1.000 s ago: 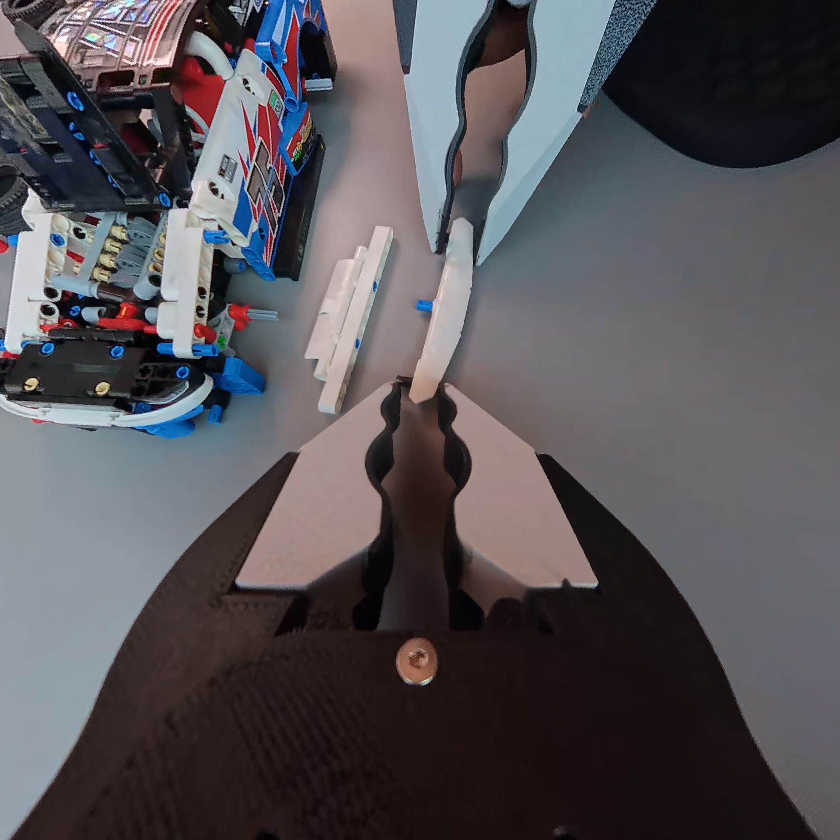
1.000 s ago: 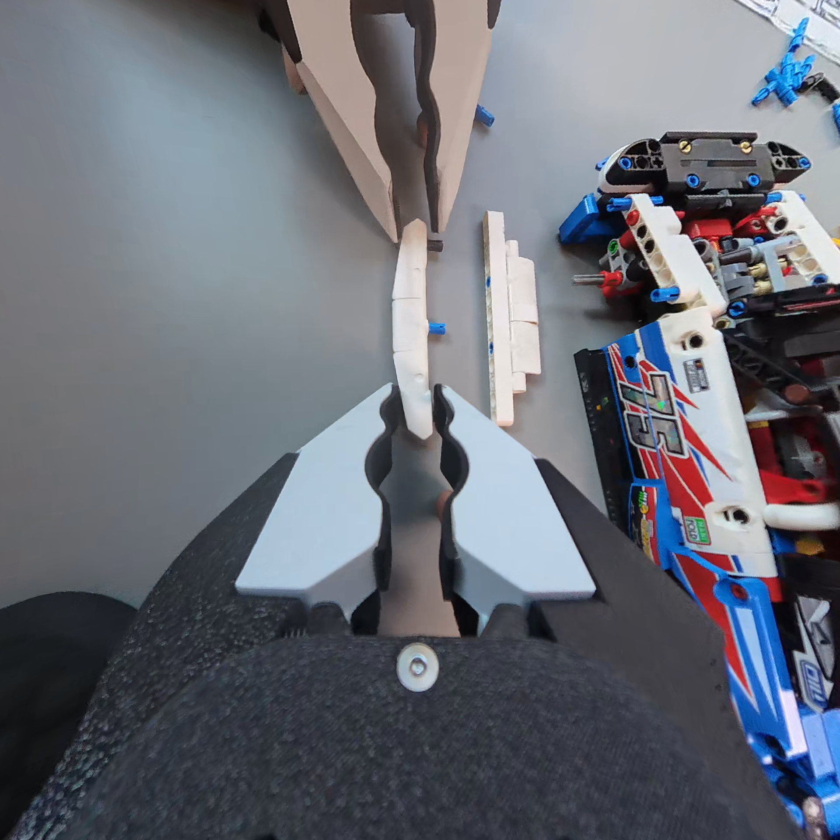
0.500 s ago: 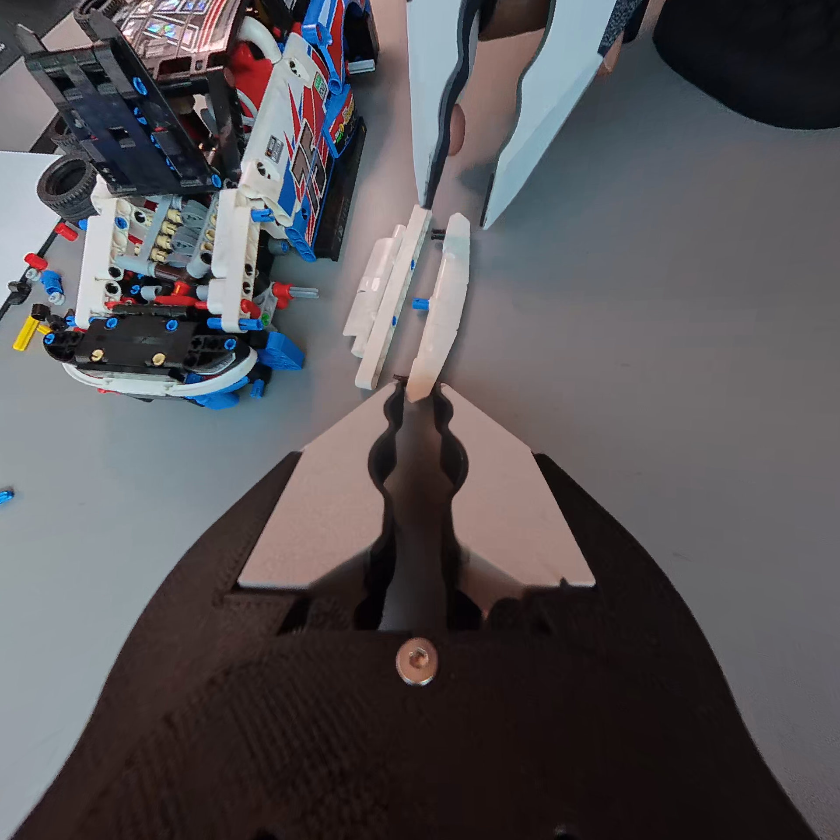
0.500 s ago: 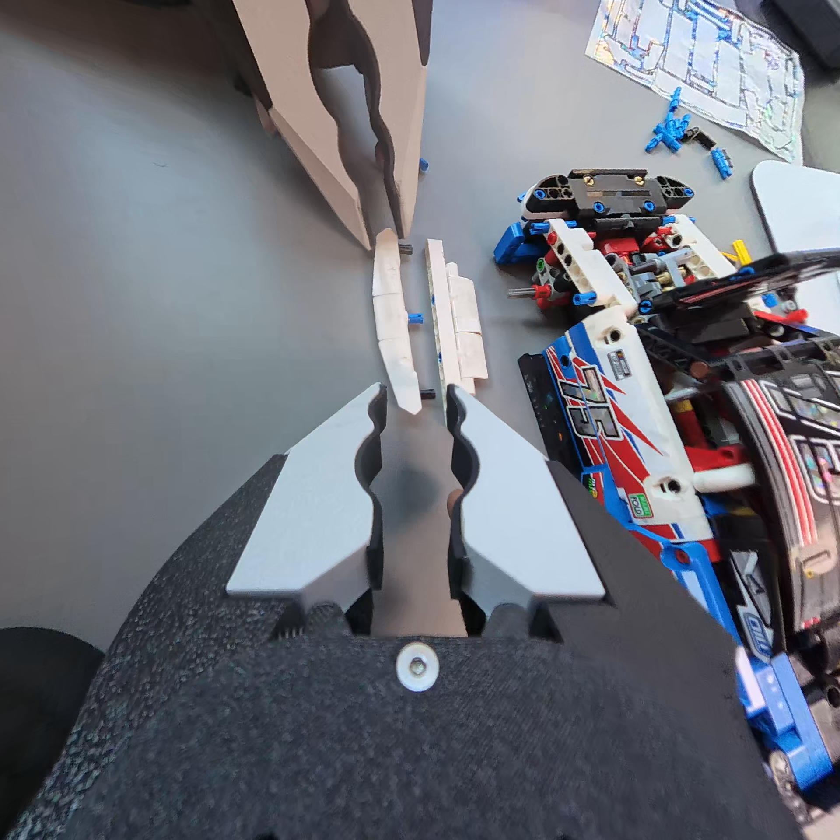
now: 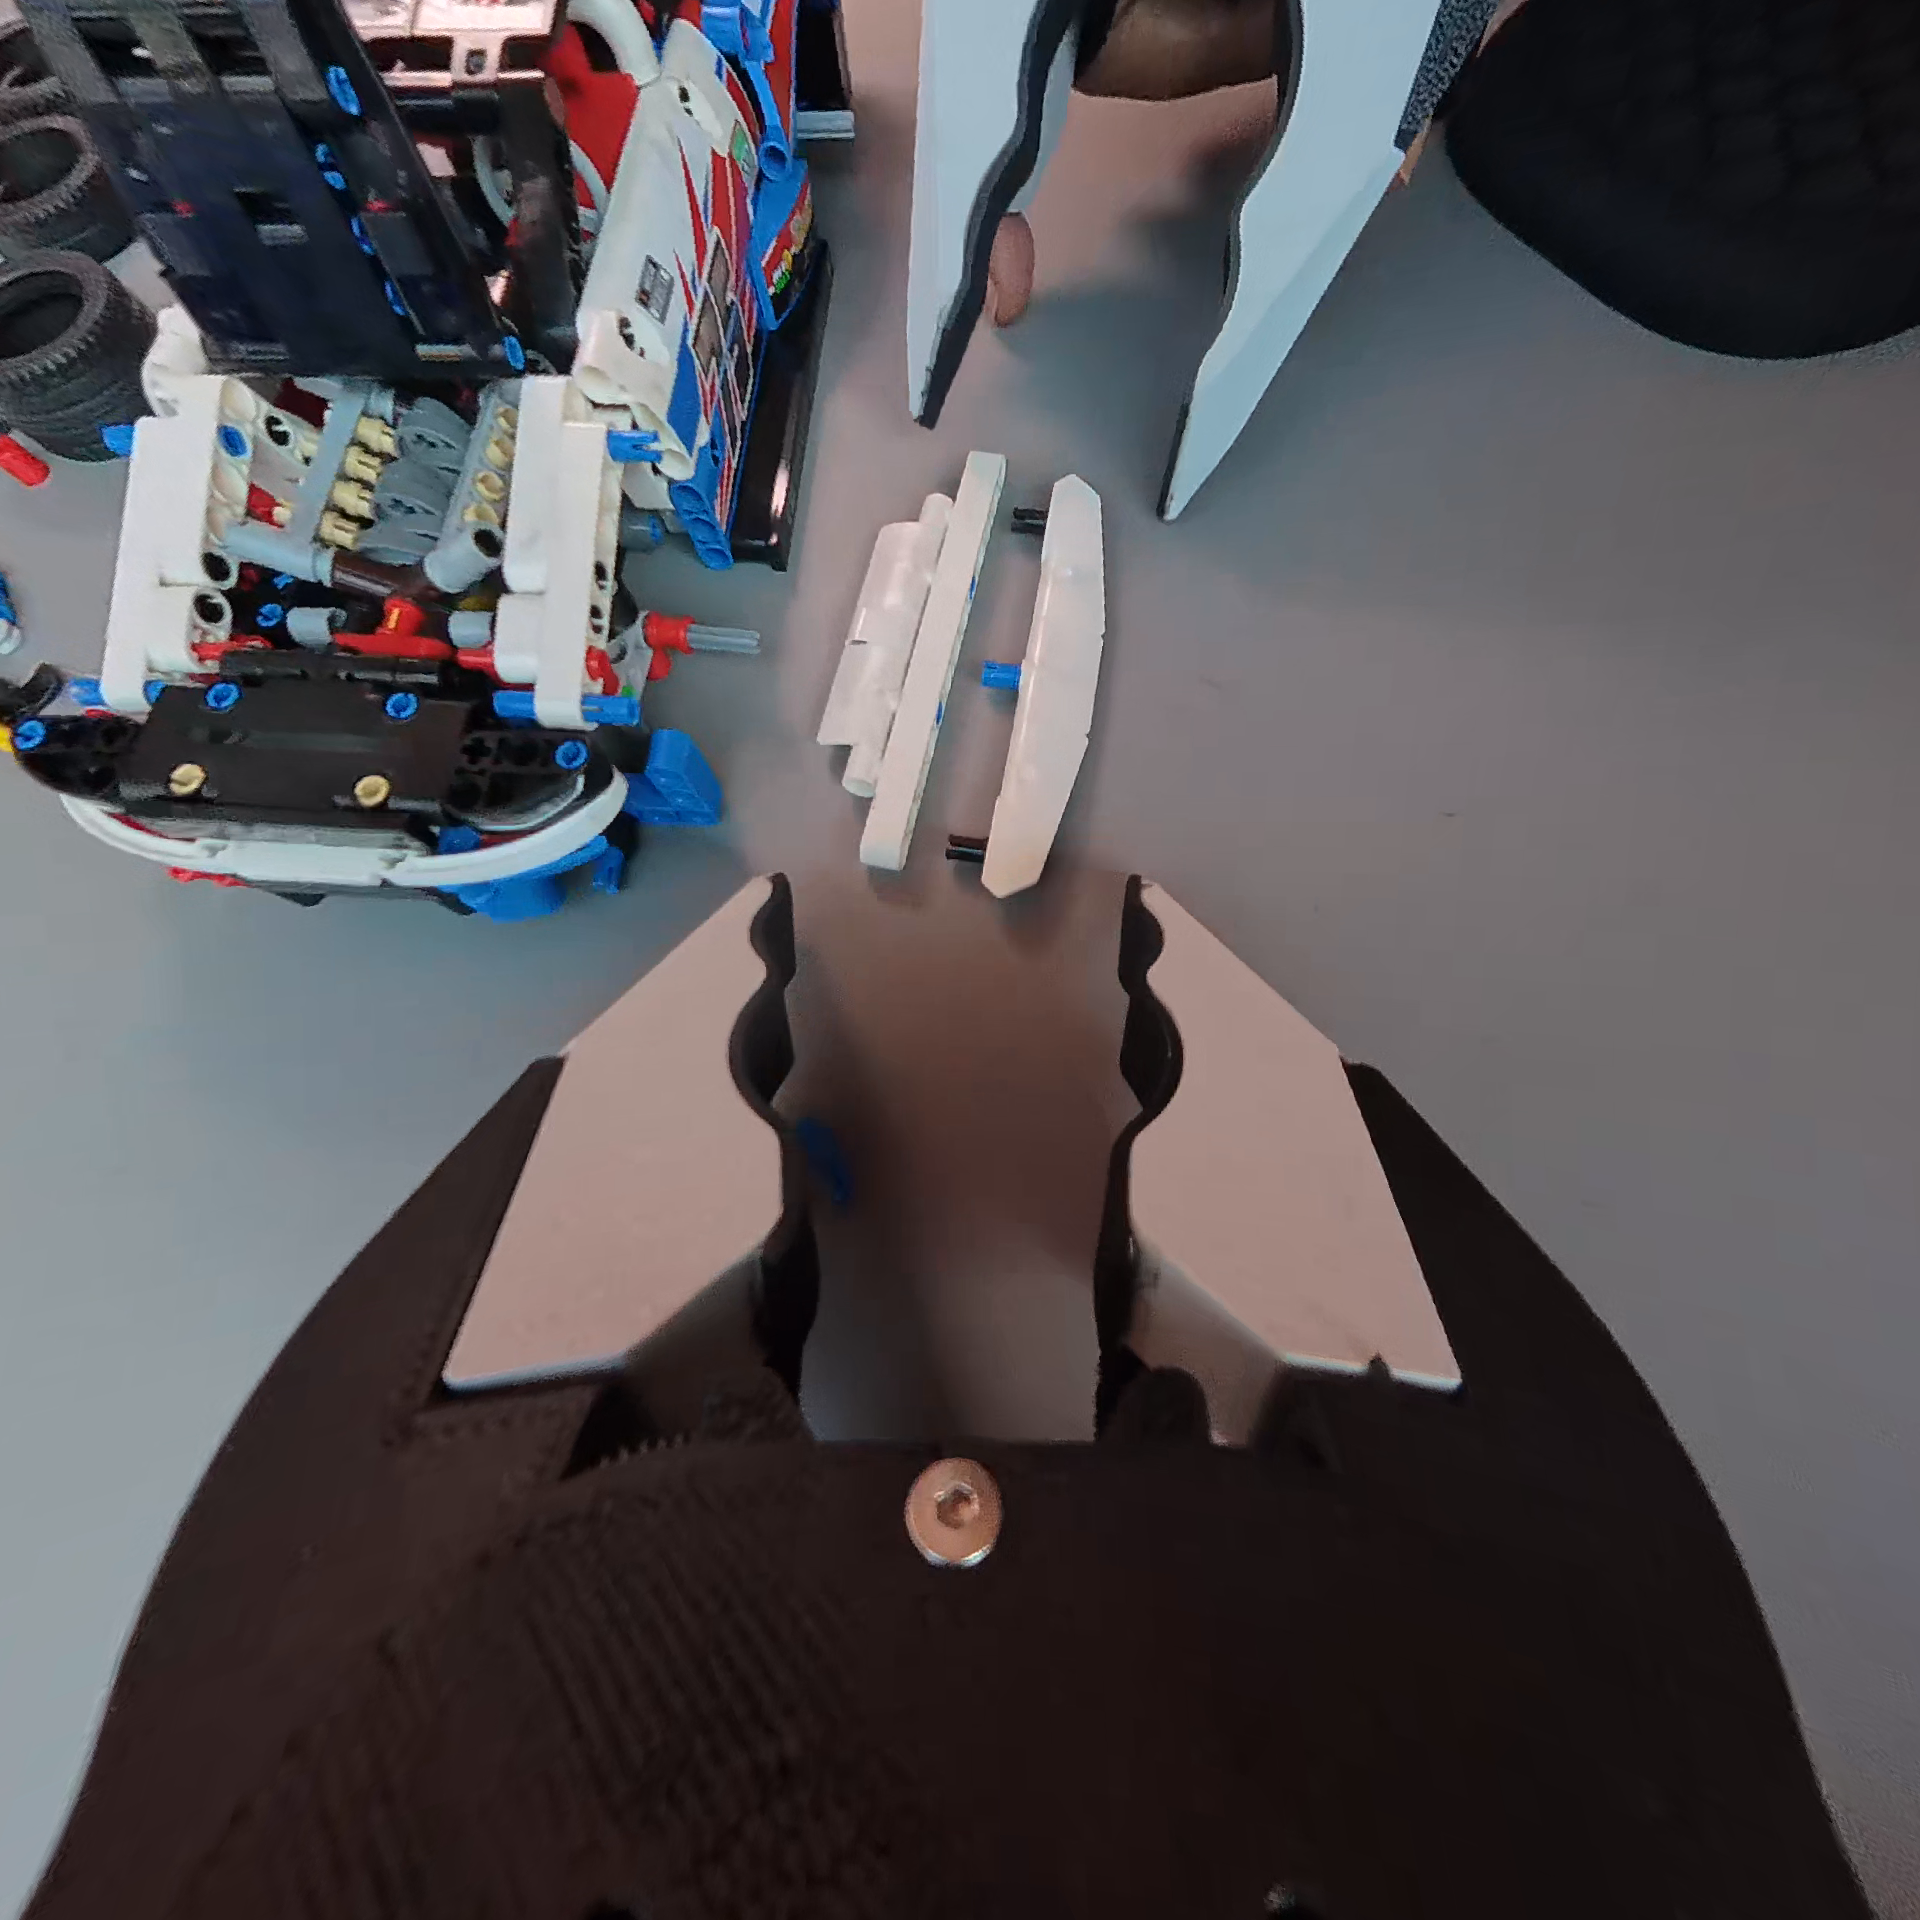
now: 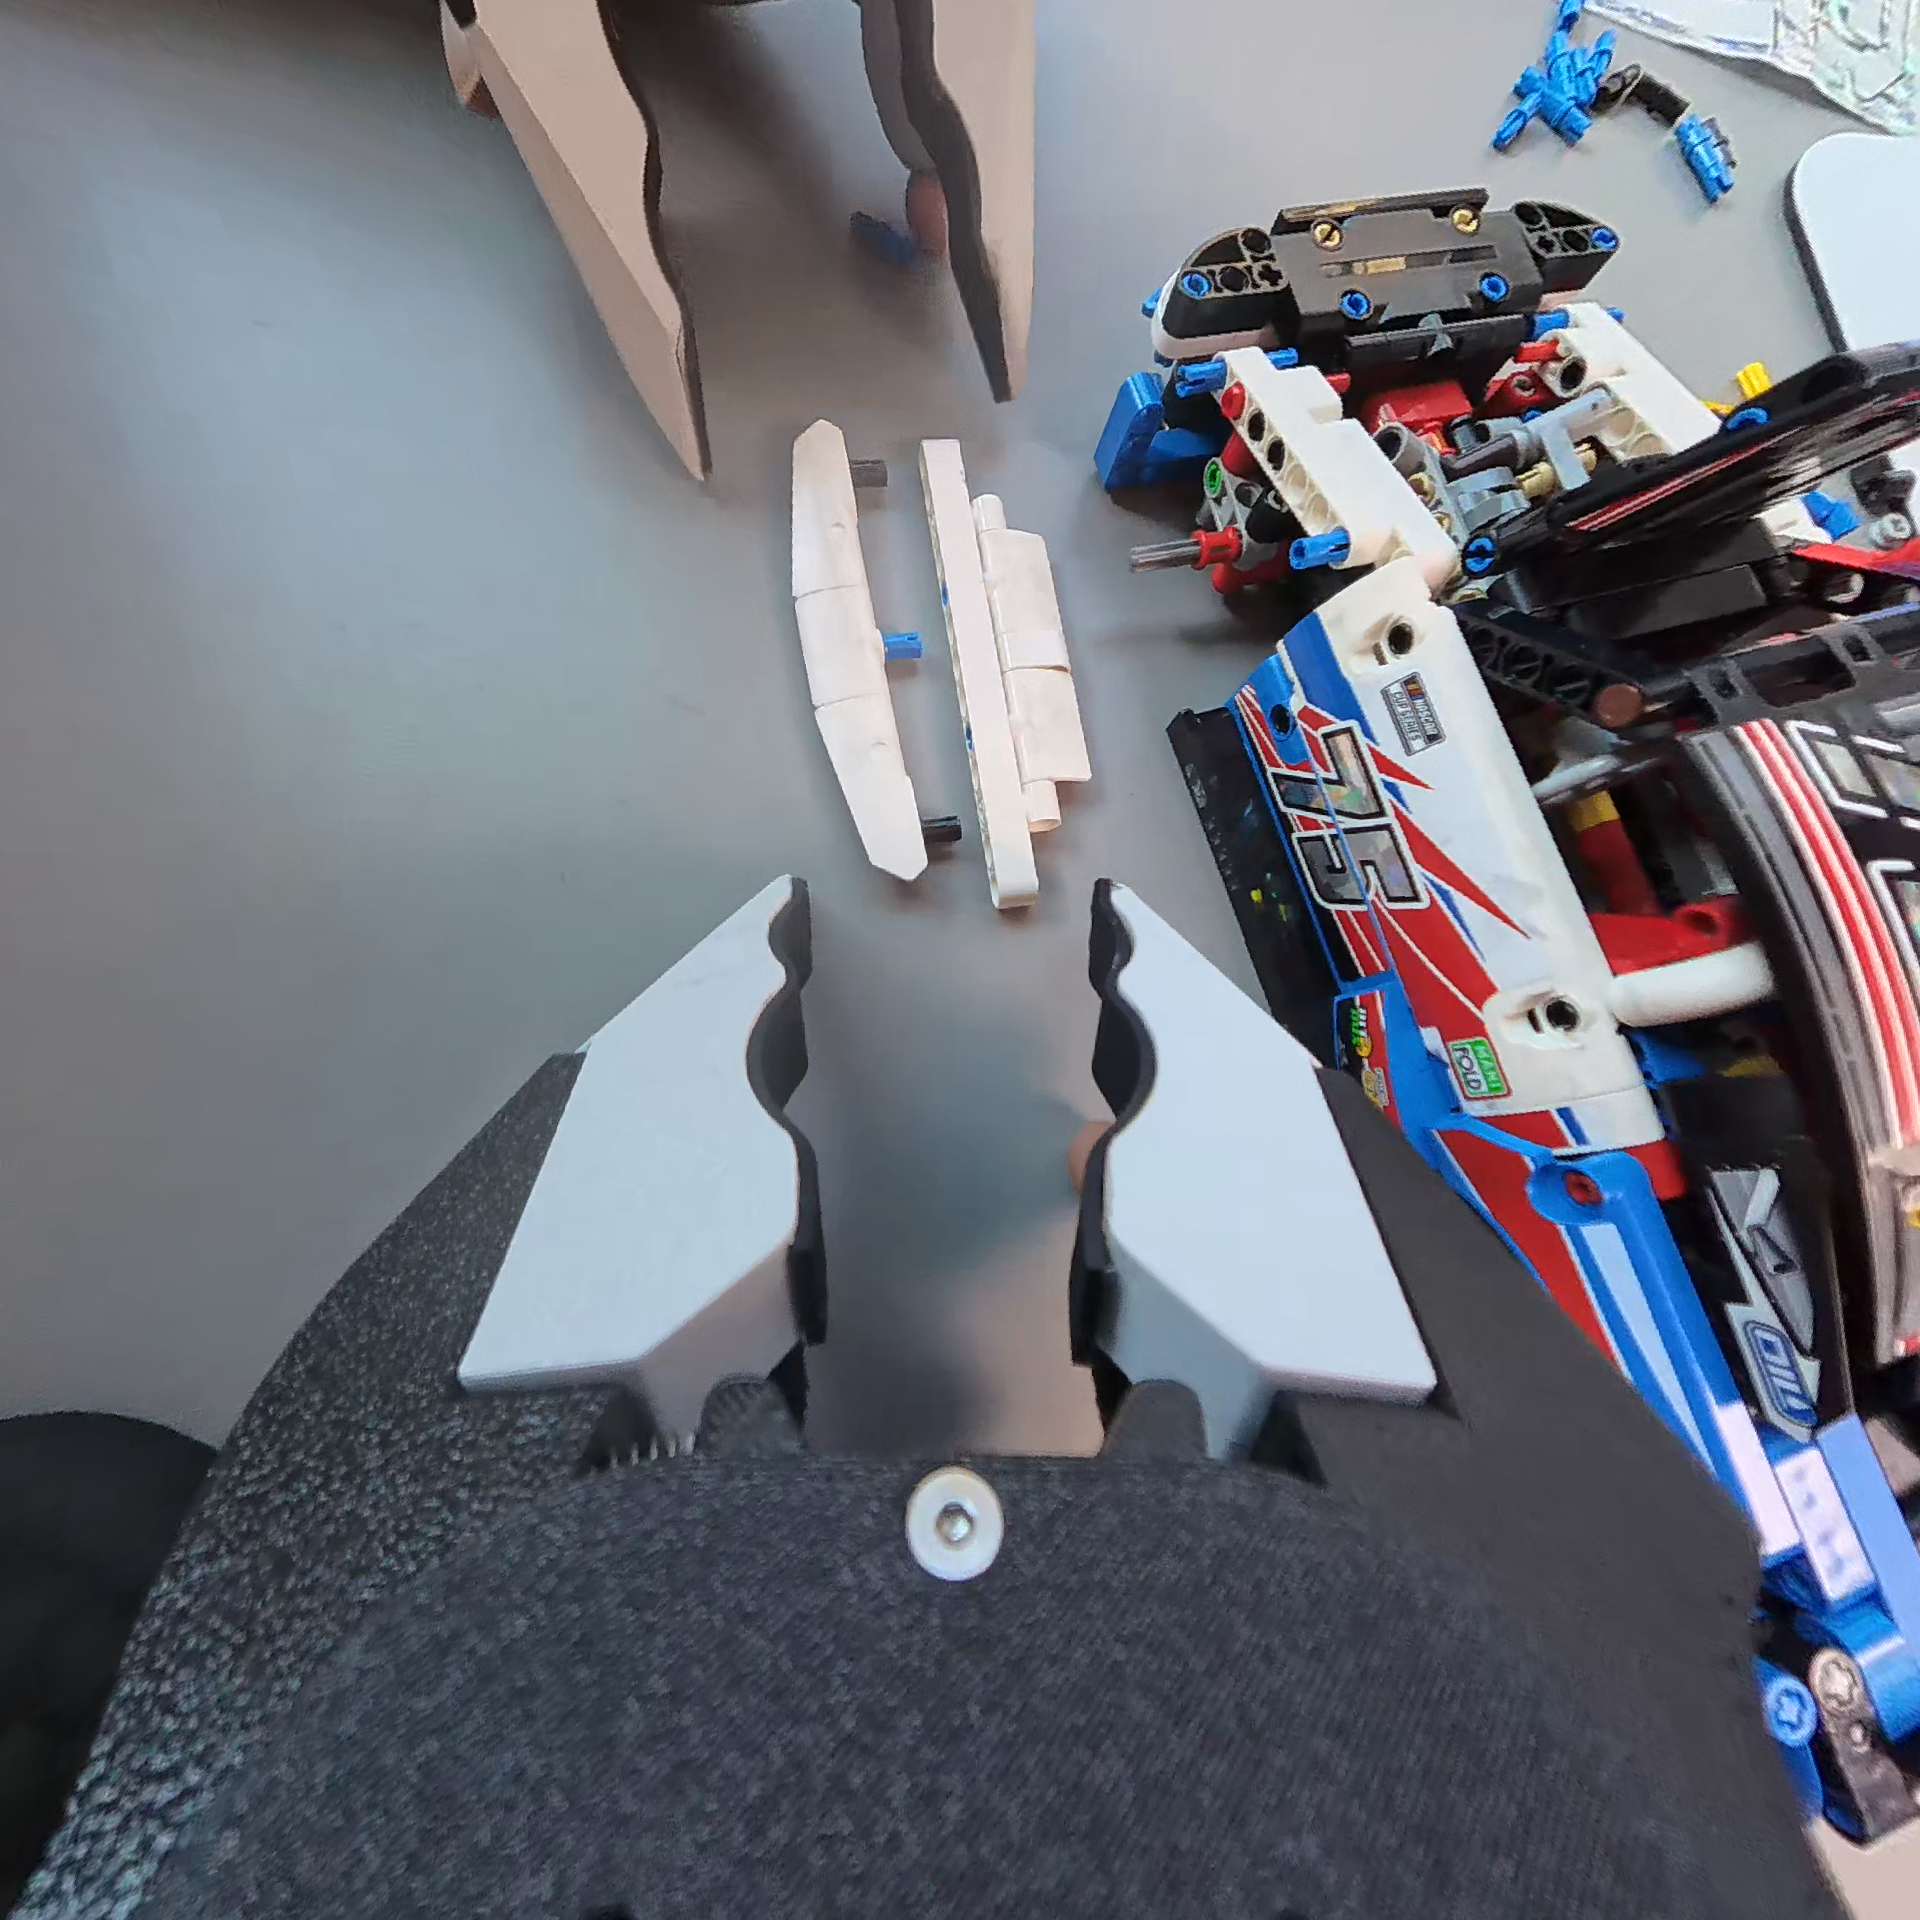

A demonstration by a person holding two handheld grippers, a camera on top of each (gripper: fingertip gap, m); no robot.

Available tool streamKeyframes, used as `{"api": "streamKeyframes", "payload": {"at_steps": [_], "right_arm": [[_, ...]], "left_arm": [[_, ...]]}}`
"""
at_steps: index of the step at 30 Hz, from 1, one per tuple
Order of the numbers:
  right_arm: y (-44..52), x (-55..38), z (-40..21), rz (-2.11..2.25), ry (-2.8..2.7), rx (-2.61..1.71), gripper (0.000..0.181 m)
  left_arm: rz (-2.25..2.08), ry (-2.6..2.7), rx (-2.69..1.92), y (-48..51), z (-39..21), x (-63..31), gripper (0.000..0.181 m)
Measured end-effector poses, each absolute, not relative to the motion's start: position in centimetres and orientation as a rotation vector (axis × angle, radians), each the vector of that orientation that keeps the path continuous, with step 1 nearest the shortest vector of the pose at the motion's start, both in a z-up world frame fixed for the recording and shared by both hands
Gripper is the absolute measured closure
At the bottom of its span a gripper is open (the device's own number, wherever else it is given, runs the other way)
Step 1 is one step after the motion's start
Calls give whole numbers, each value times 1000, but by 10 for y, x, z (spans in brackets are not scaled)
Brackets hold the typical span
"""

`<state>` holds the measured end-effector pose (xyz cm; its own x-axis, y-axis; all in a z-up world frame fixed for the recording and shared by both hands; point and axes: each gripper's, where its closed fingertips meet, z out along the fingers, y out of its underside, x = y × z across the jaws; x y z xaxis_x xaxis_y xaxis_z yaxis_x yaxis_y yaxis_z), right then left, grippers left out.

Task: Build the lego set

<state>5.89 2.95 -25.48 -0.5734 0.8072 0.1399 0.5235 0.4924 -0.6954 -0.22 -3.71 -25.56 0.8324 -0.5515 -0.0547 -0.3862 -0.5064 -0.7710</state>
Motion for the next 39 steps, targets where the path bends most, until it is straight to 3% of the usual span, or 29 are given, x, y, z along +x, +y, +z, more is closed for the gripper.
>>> {"api": "streamKeyframes", "payload": {"at_steps": [1, 18, 39], "right_arm": [[29, 59, -255, 843, -2293, -1099, 131], [19, 53, -255, 843, -2312, -1068, 143], [16, 54, -254, 853, -2301, -1054, 145]], "left_arm": [[-255, 704, -2162, -36, -256, 0, 119], [-214, 790, -2118, -29, -255, 7, 153], [-218, 763, -2128, -33, -255, 3, 146]]}}
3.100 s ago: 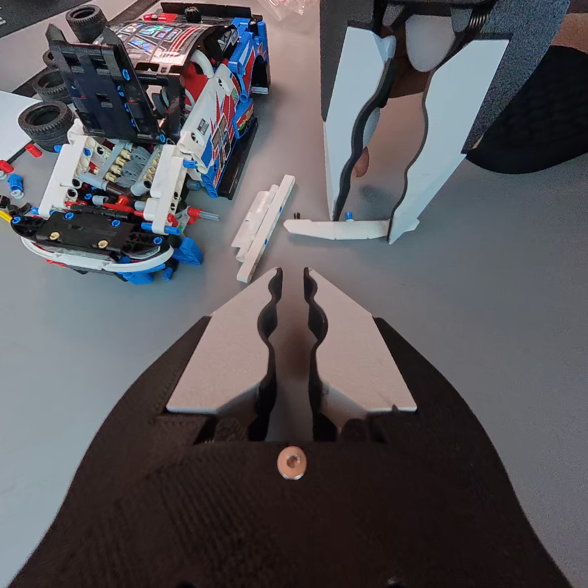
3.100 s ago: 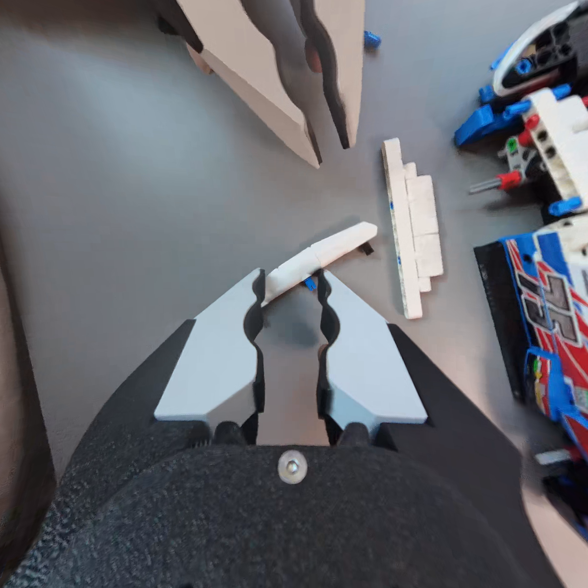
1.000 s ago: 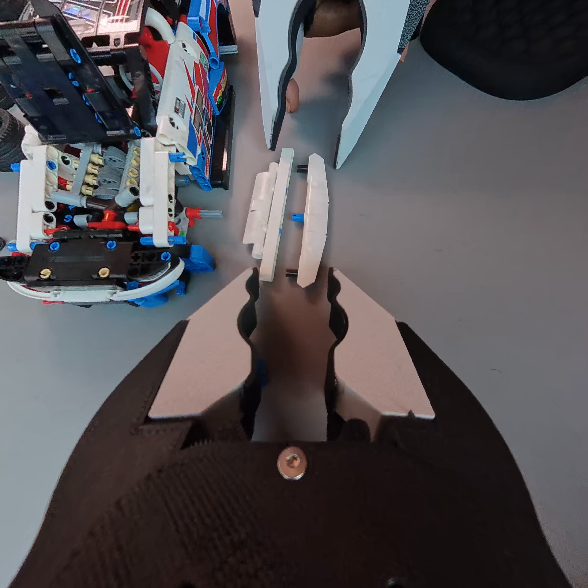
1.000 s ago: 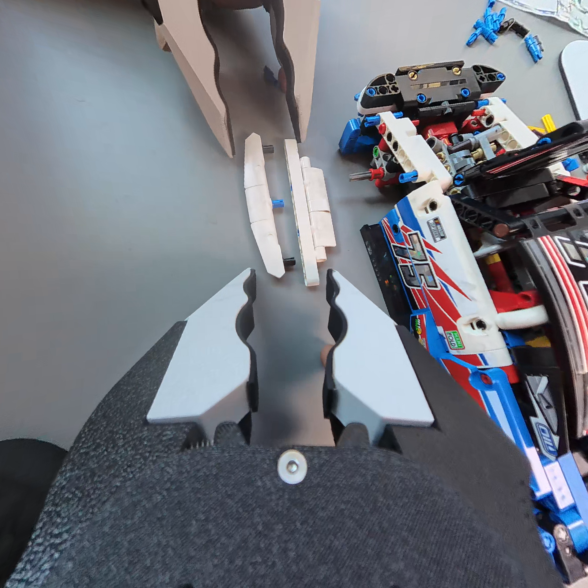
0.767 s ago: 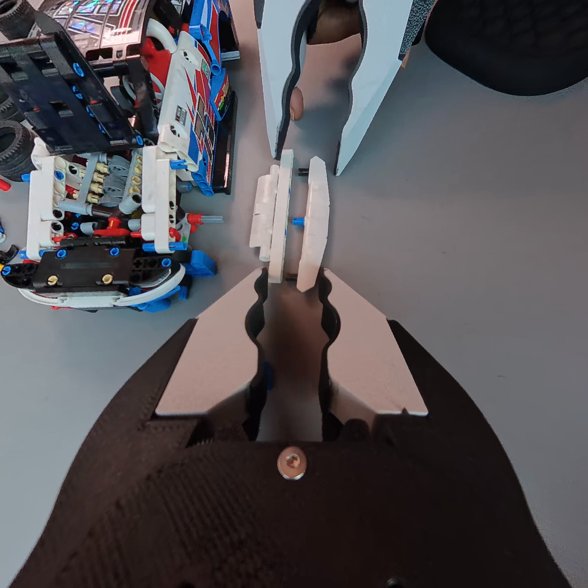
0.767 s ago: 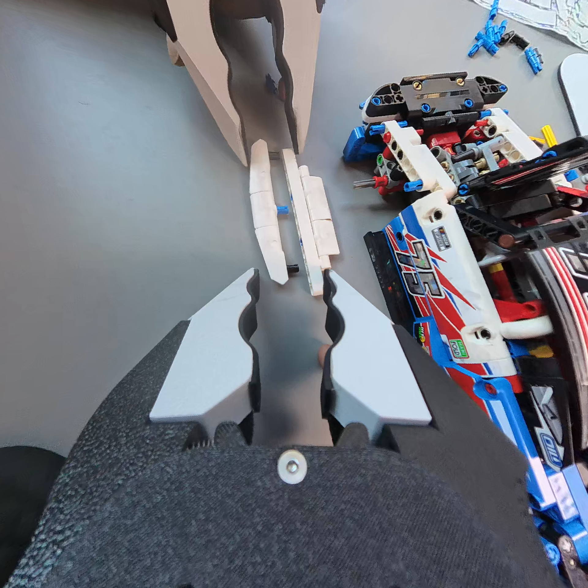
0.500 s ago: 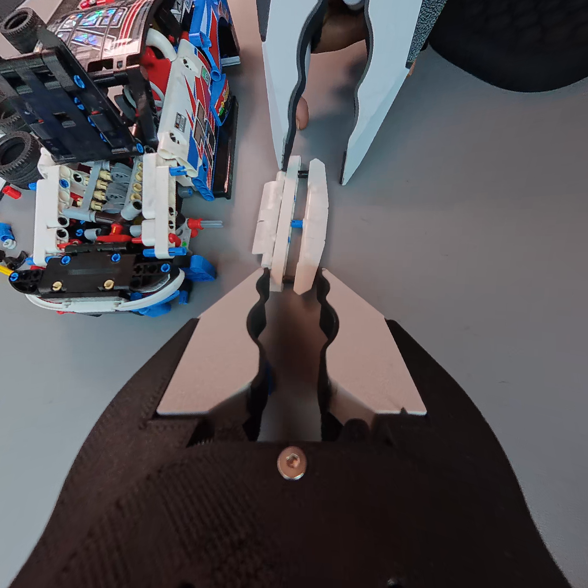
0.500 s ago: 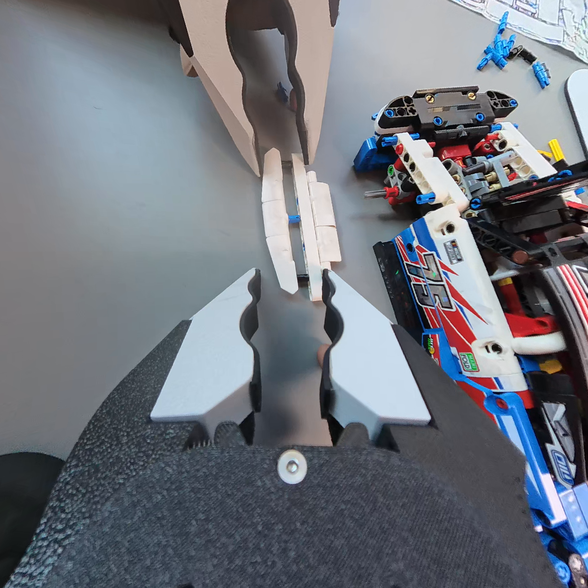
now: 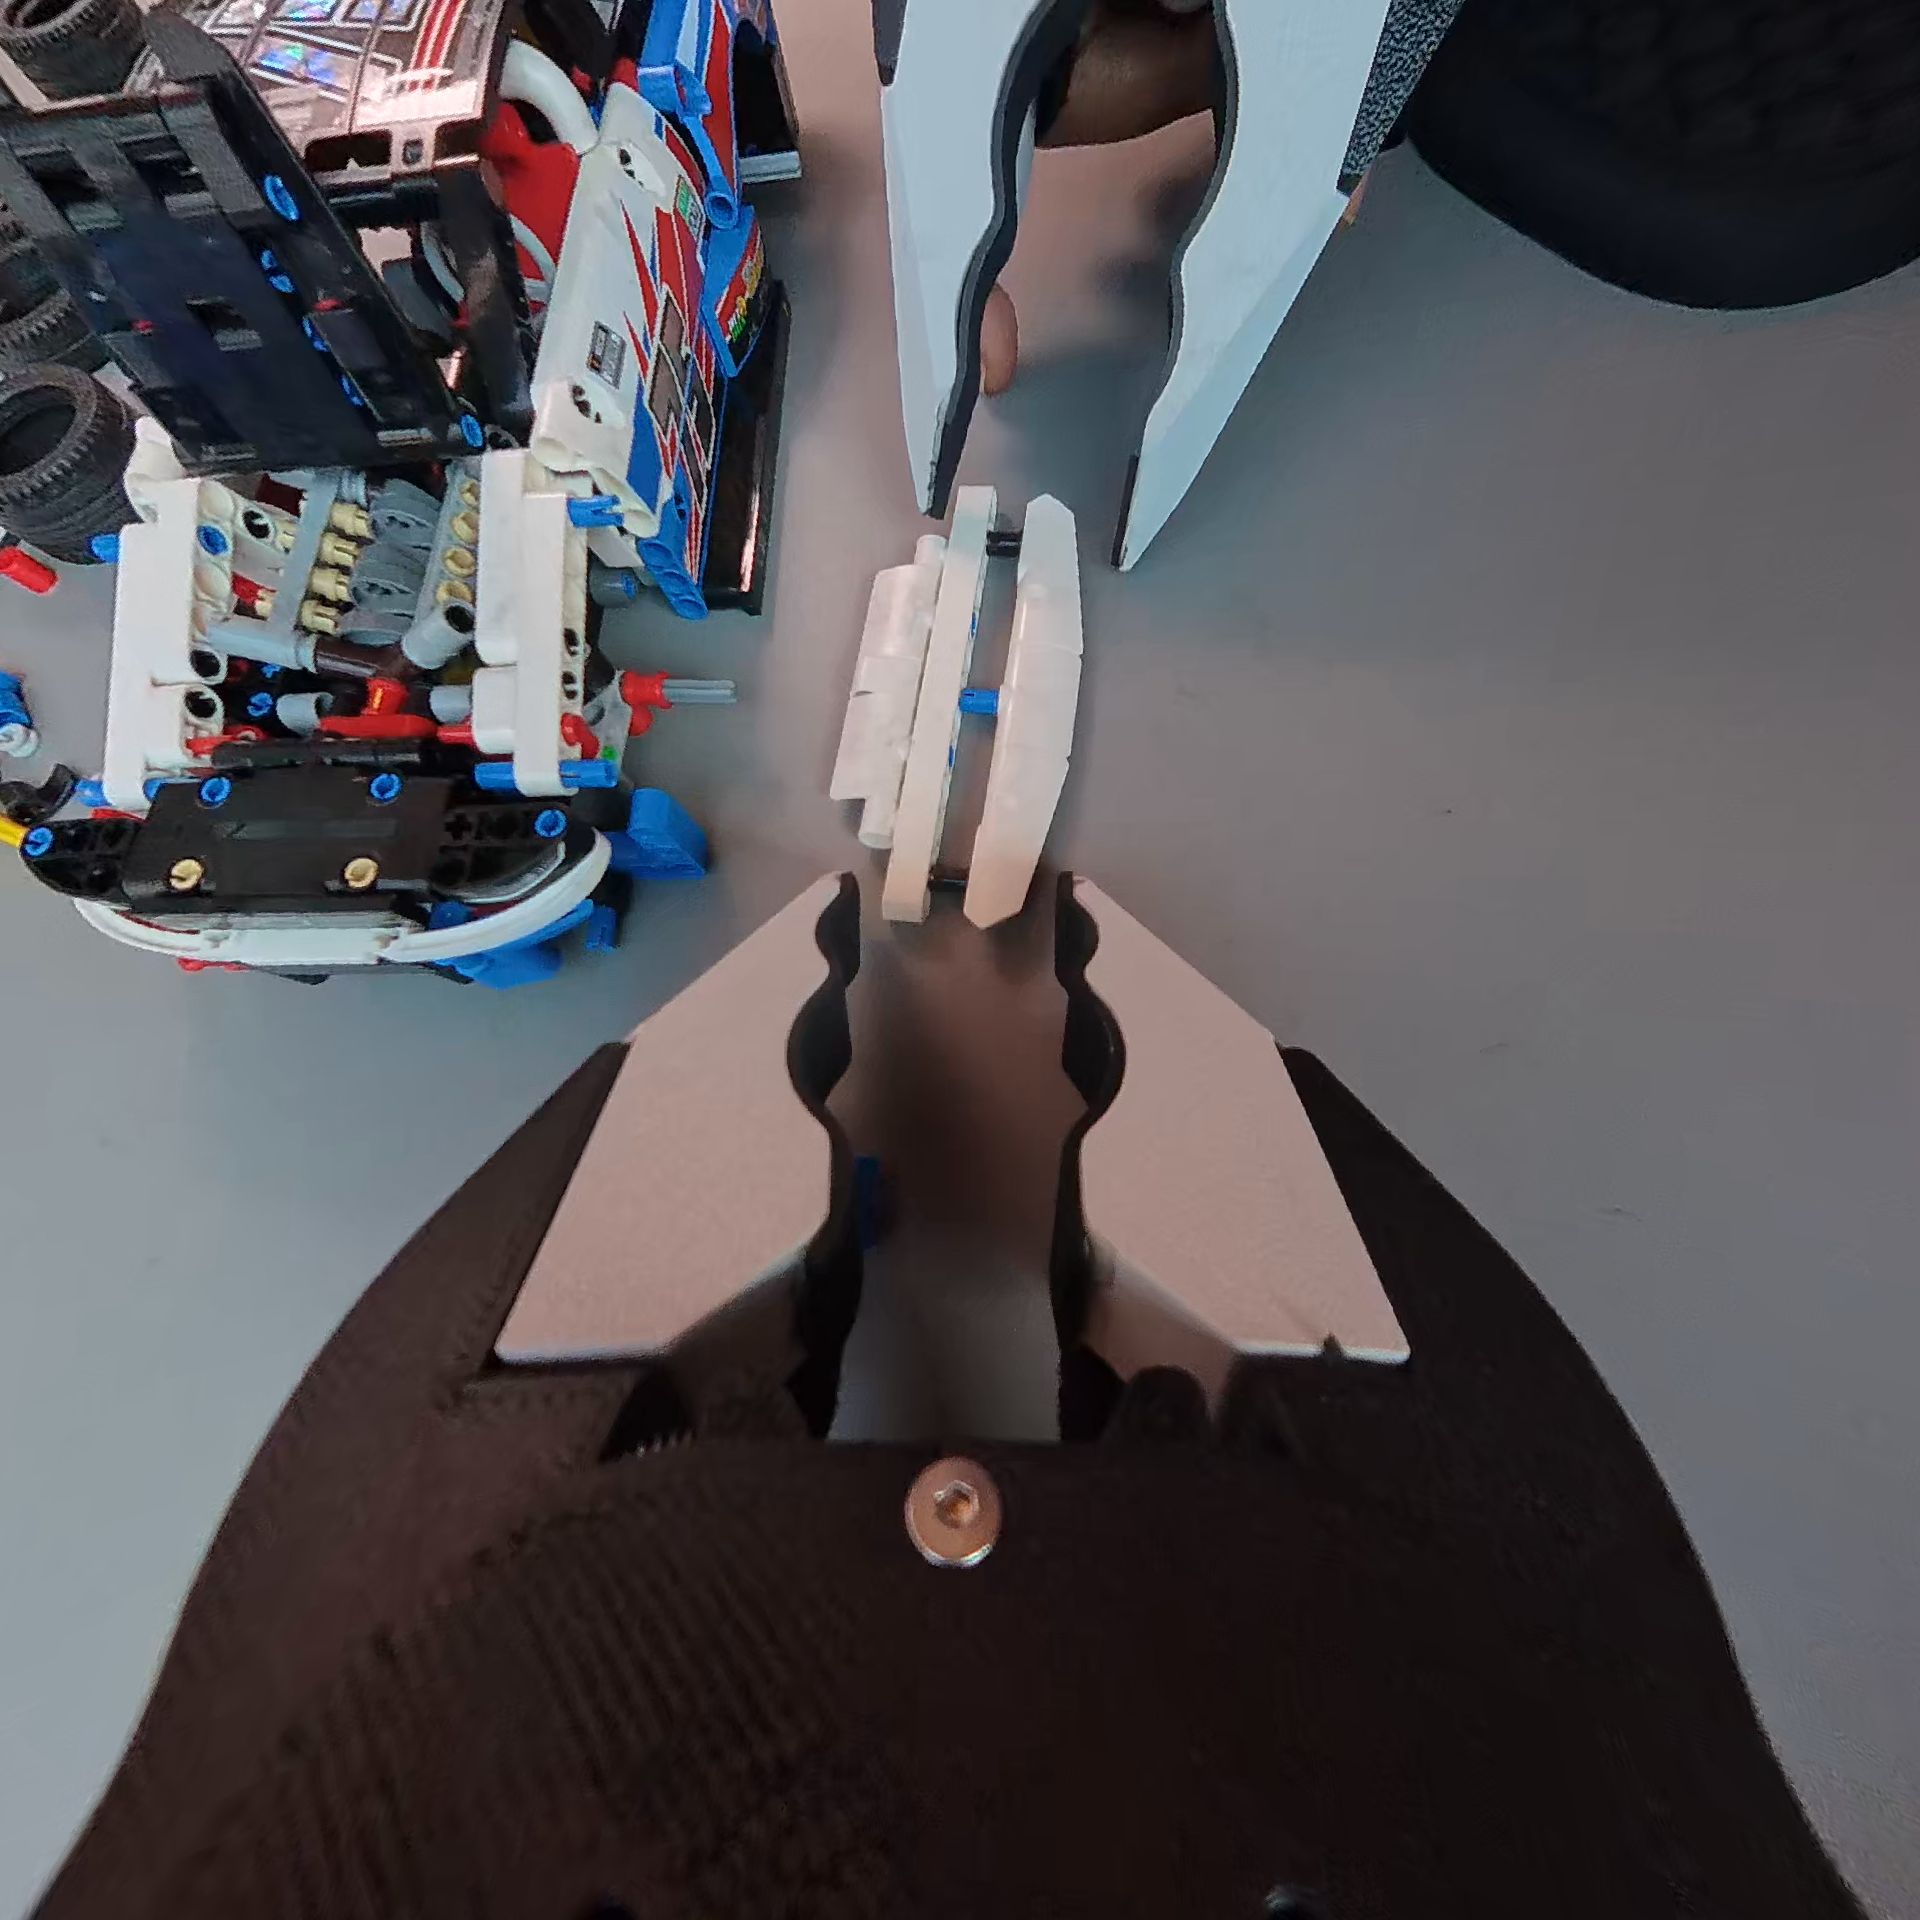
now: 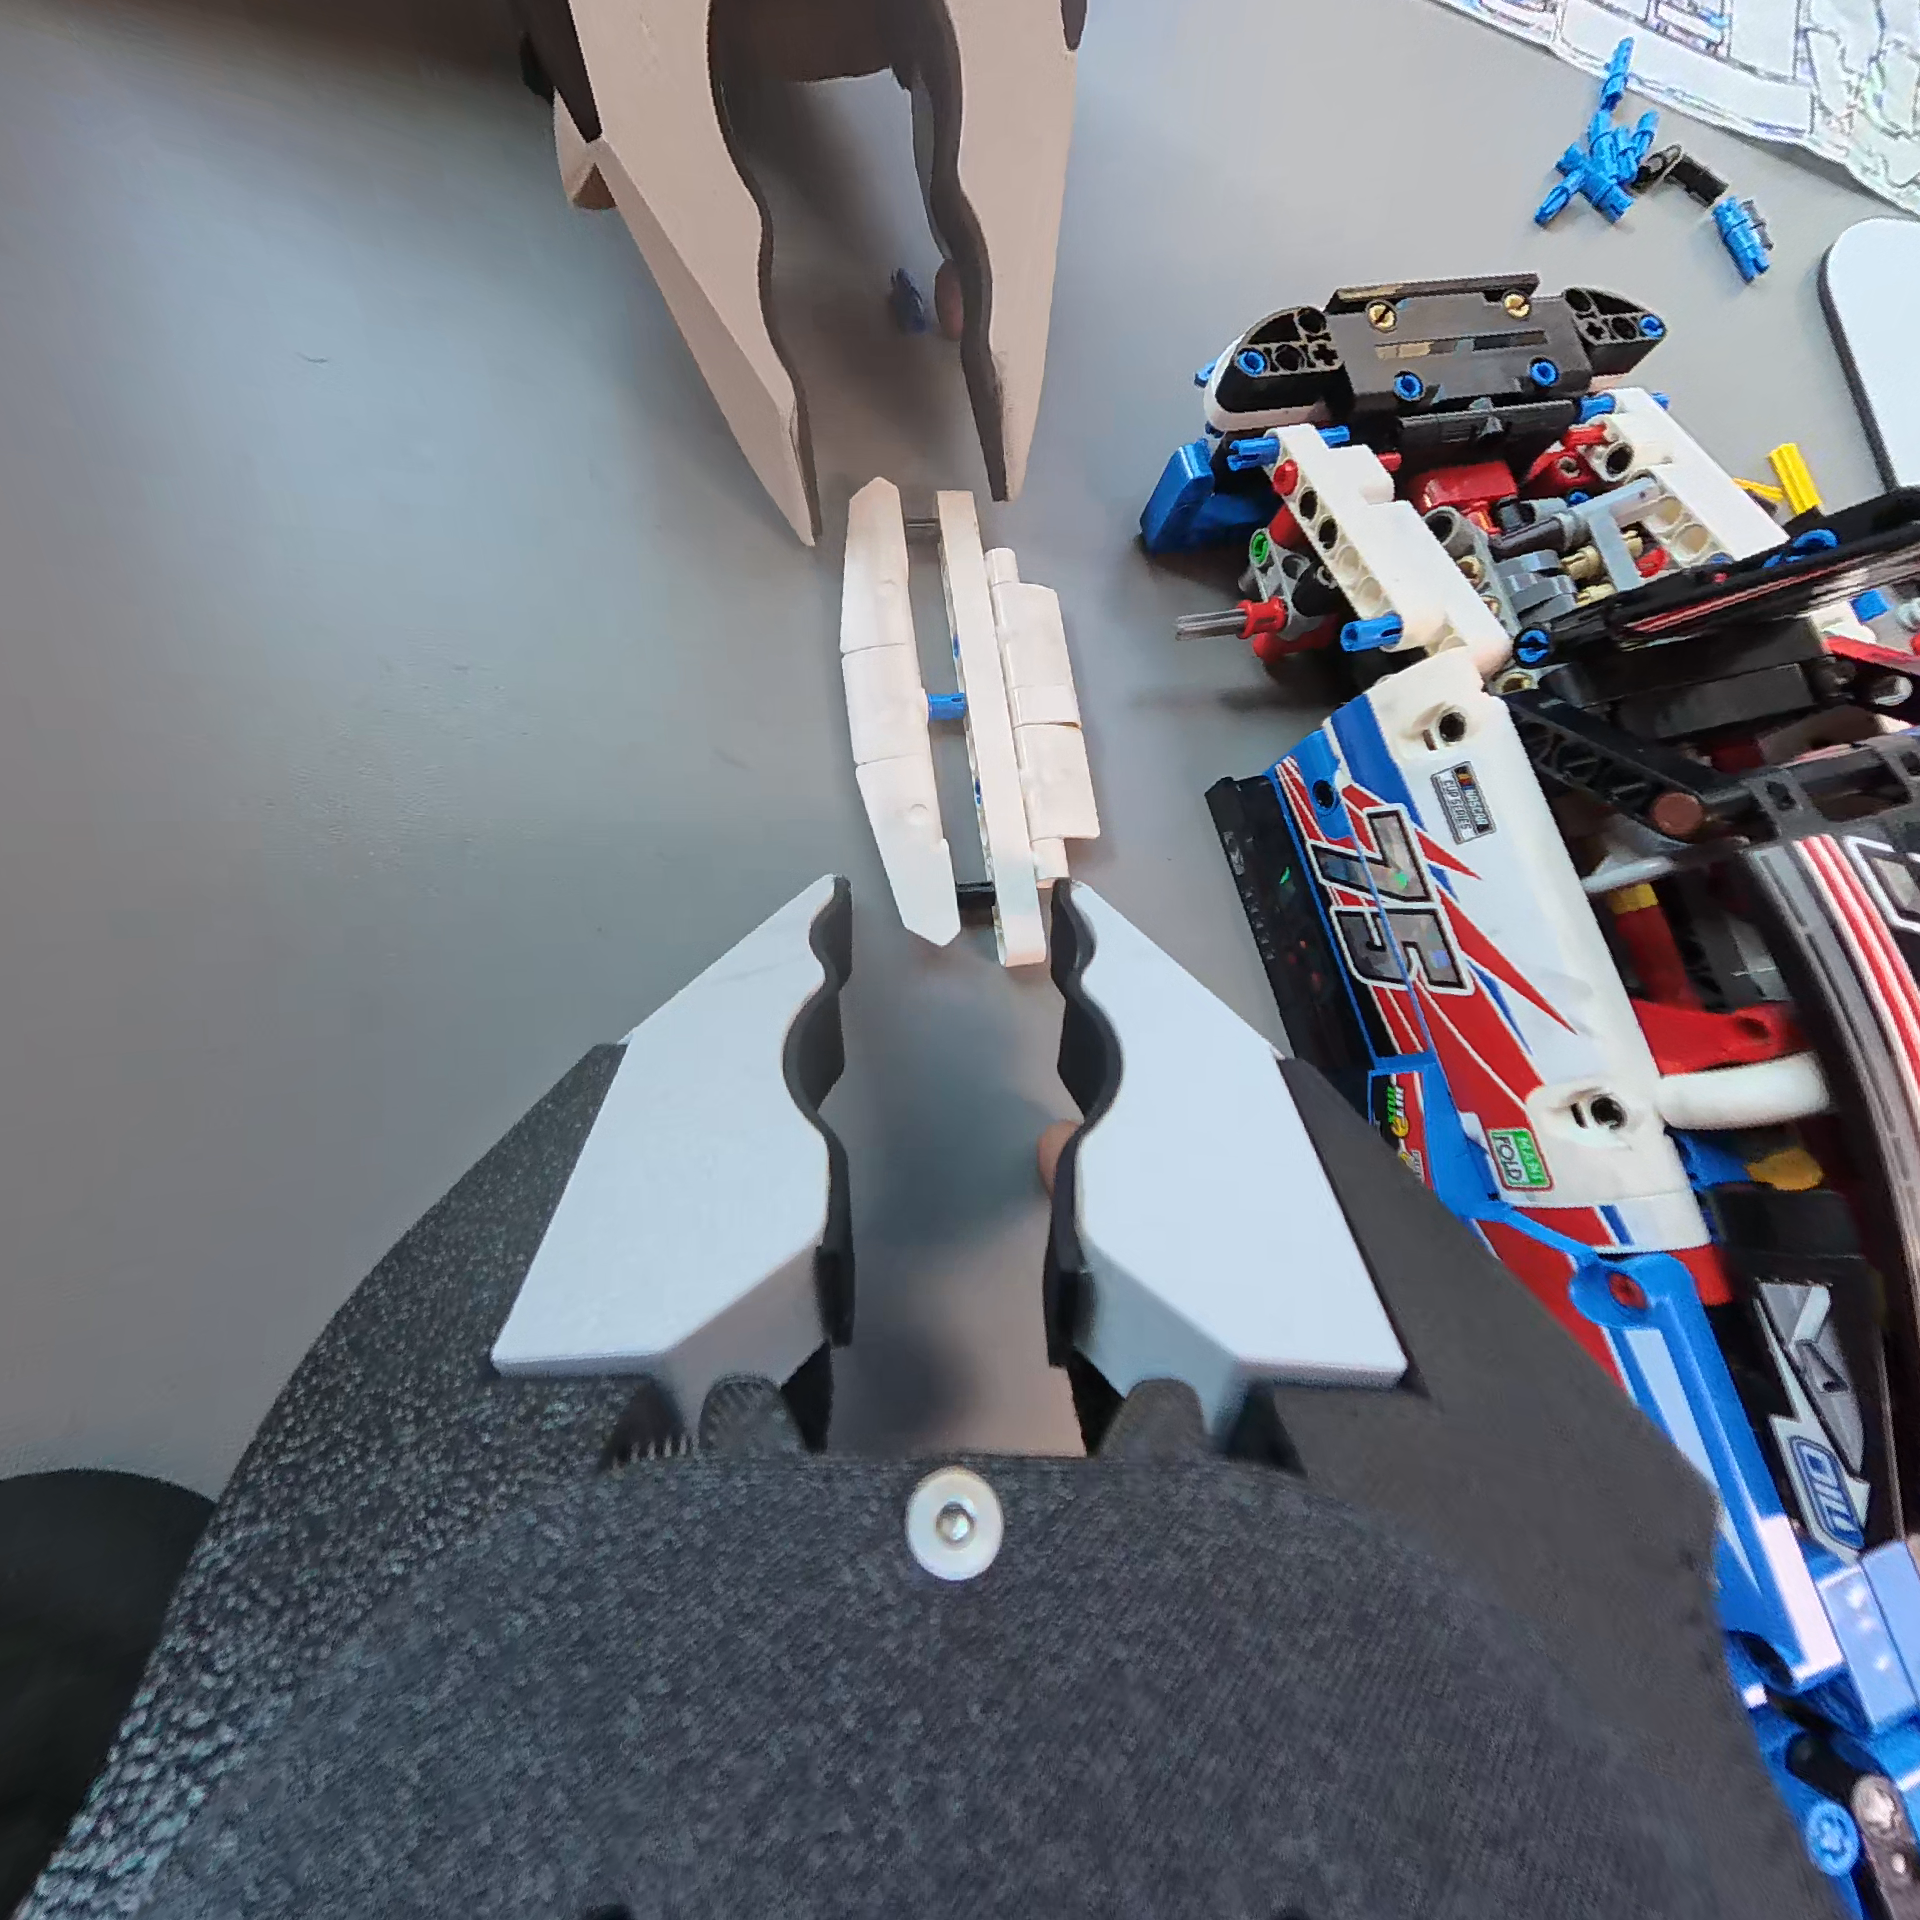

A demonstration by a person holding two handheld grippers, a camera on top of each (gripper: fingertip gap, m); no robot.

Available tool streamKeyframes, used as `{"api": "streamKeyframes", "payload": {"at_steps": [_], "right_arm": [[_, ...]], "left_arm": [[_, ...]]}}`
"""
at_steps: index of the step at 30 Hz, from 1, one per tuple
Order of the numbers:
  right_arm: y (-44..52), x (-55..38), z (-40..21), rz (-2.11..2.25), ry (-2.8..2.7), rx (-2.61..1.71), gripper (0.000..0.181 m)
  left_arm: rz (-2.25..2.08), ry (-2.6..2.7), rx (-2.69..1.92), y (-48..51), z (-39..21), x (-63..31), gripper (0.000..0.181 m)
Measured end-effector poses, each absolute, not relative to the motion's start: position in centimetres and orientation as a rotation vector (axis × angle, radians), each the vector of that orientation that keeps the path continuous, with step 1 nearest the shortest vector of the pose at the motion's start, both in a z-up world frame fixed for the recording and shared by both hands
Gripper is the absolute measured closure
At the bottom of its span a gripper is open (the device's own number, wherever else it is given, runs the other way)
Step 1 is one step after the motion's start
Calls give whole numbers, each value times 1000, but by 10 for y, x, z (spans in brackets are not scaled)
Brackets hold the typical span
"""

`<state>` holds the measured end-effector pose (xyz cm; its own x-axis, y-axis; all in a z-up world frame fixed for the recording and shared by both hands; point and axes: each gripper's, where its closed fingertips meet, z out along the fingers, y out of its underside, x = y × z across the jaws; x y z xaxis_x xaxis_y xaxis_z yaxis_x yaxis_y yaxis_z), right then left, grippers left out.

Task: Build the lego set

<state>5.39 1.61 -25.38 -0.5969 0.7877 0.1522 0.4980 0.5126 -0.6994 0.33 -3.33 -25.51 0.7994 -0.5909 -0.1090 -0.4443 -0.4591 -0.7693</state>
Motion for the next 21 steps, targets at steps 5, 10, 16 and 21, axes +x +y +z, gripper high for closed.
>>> {"api": "streamKeyframes", "payload": {"at_steps": [5, 10, 16, 21], "right_arm": [[19, 55, -255, 837, -2306, -1069, 145], [16, 54, -255, 836, -2314, -1063, 147], [12, 54, -255, 841, -2318, -1049, 148], [11, 54, -255, 844, -2318, -1044, 148]], "left_arm": [[-237, 758, -2137, -33, -256, 4, 146], [-226, 775, -2129, -30, -256, 8, 152], [-218, 780, -2124, -29, -255, 10, 153], [-204, 783, -2119, -28, -255, 11, 154]]}}
